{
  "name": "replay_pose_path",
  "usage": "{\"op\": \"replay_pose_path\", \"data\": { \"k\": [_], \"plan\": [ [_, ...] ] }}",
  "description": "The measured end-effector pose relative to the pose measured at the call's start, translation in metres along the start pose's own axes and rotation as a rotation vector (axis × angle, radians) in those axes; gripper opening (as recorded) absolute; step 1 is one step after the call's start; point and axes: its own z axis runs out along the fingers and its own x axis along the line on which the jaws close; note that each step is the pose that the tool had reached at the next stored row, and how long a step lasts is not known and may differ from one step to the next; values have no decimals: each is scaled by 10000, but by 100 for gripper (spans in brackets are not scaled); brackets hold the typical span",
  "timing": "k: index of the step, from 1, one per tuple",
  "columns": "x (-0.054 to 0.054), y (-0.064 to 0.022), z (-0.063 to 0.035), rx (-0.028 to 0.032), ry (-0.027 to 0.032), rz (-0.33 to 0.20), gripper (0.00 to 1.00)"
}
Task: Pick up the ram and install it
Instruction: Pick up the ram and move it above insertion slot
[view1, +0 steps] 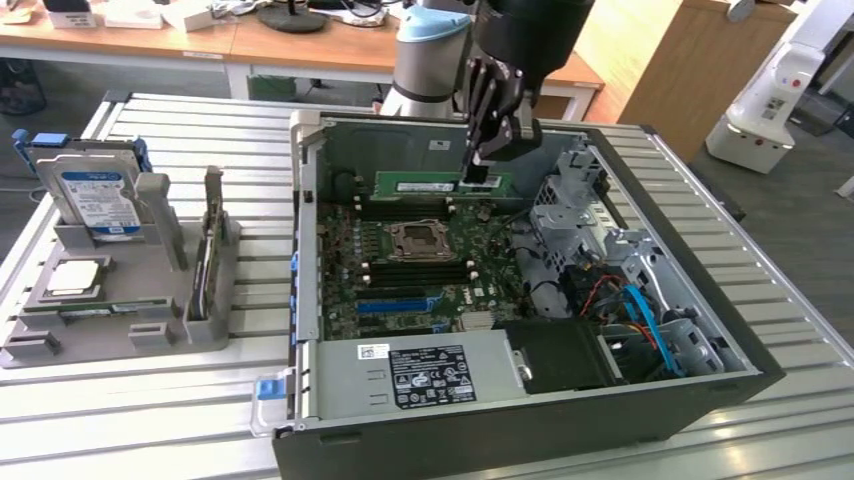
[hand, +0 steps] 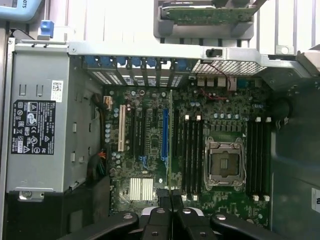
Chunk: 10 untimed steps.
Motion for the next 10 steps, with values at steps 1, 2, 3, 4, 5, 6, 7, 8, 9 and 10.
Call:
{"op": "replay_pose_path", "data": {
  "k": [1,2,3,4,5,6,7,8,9,10],
  "plan": [
    [-28,-1,2,1,0,1,12],
    [-55,-1,3,0,-1,0,12],
    [-82,-2,5,1,0,1,12],
    [-110,-2,6,0,1,1,12],
    [-137,-3,7,1,1,1,12],
    [-166,-3,10,1,-1,2,12],
    [-193,-3,11,1,0,3,12],
    [-219,-3,11,1,0,3,12],
    [-243,-4,12,0,1,2,12],
    [-265,-4,13,0,0,3,12]
  ]
}}
